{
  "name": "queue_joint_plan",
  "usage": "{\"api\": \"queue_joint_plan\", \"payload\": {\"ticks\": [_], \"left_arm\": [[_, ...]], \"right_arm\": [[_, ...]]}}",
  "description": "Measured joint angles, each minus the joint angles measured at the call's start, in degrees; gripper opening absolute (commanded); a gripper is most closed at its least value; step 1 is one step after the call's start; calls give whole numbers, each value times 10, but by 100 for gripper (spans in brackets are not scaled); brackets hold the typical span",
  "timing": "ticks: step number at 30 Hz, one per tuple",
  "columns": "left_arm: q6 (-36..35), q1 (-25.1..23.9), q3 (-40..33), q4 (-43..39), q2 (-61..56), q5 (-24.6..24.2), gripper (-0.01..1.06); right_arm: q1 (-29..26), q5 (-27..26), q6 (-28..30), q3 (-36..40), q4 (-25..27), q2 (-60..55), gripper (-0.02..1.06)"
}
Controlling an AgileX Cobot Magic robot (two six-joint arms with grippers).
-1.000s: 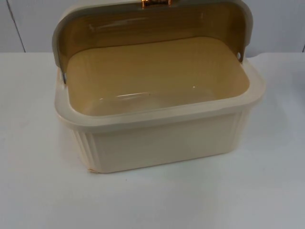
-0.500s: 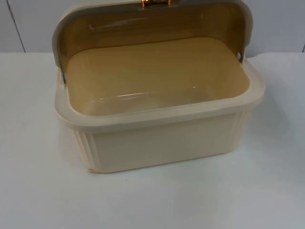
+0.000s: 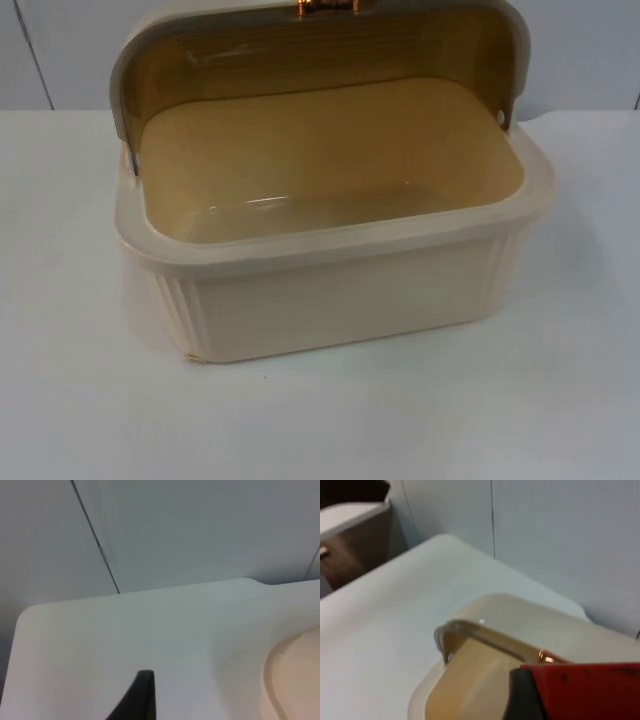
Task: Open the box lid with the left hand, place the block into the box with the right hand, then close the box lid with the left hand.
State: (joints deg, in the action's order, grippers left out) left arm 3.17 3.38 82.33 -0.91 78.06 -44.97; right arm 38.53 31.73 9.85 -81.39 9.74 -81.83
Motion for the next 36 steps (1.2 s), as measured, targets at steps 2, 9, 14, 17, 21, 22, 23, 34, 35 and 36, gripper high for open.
{"api": "queue_joint_plan", "payload": {"ticks": [2,9,14,17,21,22,23,34,35,36], "left_arm": [[0,0,0,4,0,1,105],[0,0,0,9,0,1,105],[0,0,0,9,0,2,105],[0,0,0,9,0,3,105],[0,0,0,9,0,3,105],[0,0,0,9,0,3,105],[0,0,0,9,0,3,105],[0,0,0,9,0,3,105],[0,0,0,5,0,3,105],[0,0,0,4,0,3,105]], "right_arm": [[1,4,0,0,0,-23,0],[1,11,3,0,4,-95,0],[1,13,7,0,6,-107,0],[1,12,21,0,8,-107,0],[1,9,30,0,8,-114,0],[1,8,31,0,8,-118,0],[1,7,31,0,8,-125,0],[1,-7,32,0,8,-205,0],[1,-15,32,0,8,-213,0],[1,-24,32,0,8,-223,0]]}}
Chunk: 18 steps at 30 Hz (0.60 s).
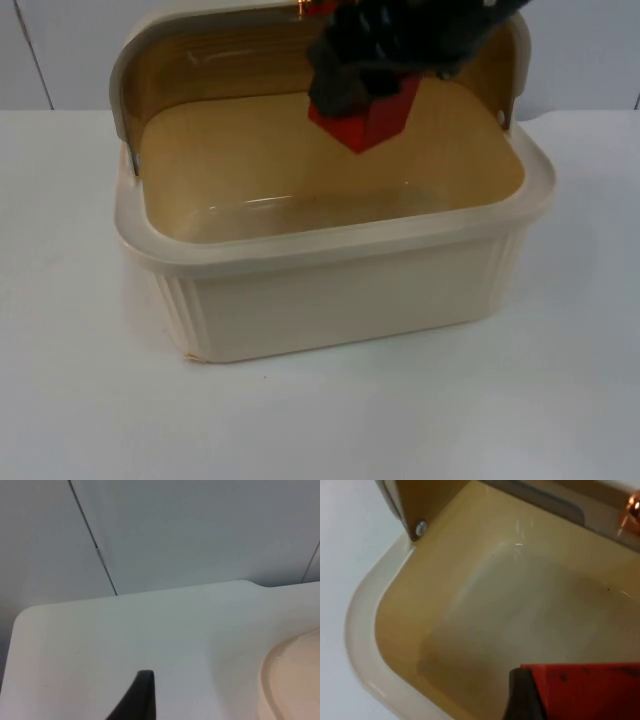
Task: Open the box lid with the left hand, place the block into the box with the right hand, then close the box lid with the left hand.
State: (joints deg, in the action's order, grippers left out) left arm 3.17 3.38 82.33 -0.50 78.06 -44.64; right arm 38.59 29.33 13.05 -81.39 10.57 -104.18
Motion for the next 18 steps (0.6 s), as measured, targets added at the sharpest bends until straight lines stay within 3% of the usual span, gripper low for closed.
{"api": "queue_joint_plan", "payload": {"ticks": [4,9,18], "left_arm": [[0,0,0,-4,0,0,105],[0,0,0,-8,0,0,105],[0,0,0,-11,0,-2,105]], "right_arm": [[0,-21,-11,0,-1,-26,0],[0,-56,-76,0,-51,-43,0],[0,-207,-109,103,-75,-45,0]]}}
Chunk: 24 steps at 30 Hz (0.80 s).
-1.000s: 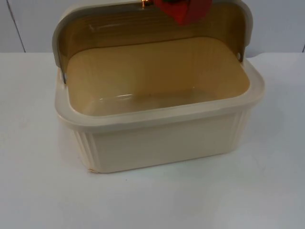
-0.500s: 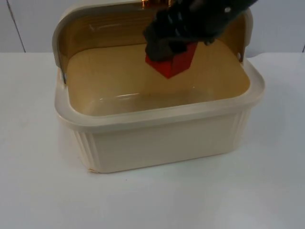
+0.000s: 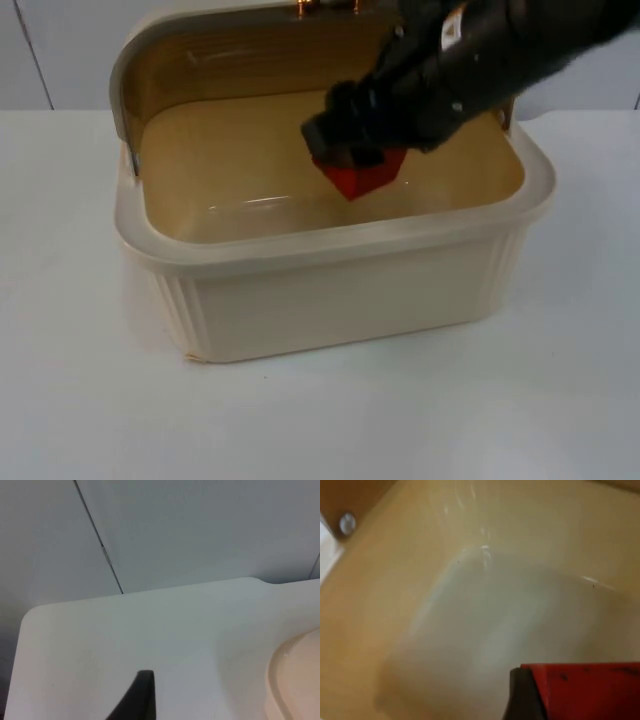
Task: Open the box lid with the left hand, place the block into the box with the right hand, then close the box lid with the left hand.
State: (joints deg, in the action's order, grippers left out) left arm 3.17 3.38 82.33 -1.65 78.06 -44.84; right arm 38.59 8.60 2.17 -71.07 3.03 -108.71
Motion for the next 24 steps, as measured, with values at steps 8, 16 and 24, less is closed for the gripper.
{"api": "queue_joint_plan", "payload": {"ticks": [8,16,24], "left_arm": [[0,0,0,0,0,0,105],[1,0,0,0,0,-10,105],[1,0,0,0,0,-13,105]], "right_arm": [[0,-86,0,58,0,-1,0],[0,-129,5,58,2,-1,13],[0,-140,5,58,9,-1,106]]}}
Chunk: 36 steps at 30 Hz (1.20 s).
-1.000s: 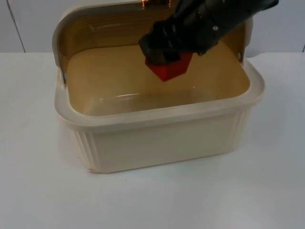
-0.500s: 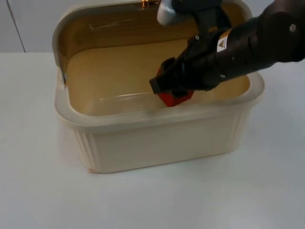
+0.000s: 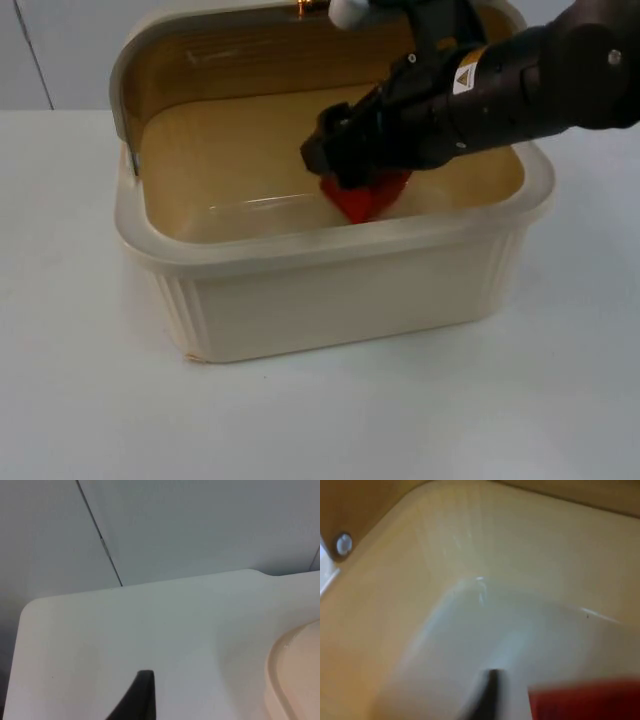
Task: Open the box lid with the left hand, place the block into the box with the right hand, then close the box lid with the left hand.
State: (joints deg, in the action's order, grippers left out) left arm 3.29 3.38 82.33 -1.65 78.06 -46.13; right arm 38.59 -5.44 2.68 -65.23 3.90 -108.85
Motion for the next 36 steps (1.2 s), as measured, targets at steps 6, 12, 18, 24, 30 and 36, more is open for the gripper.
{"api": "queue_joint_plan", "payload": {"ticks": [6,12,18,24,30,36], "left_arm": [[1,0,0,0,0,0,105],[1,0,0,0,0,0,105],[1,0,0,0,0,0,105],[1,0,0,0,0,0,105],[1,0,0,0,0,-1,105],[1,0,0,0,0,-1,105]], "right_arm": [[0,36,4,0,6,0,105],[0,80,-1,0,6,17,105],[0,134,-2,0,7,81,105],[0,187,-3,0,7,151,105],[0,207,-4,0,7,241,105],[-39,207,-16,0,7,339,105]]}}
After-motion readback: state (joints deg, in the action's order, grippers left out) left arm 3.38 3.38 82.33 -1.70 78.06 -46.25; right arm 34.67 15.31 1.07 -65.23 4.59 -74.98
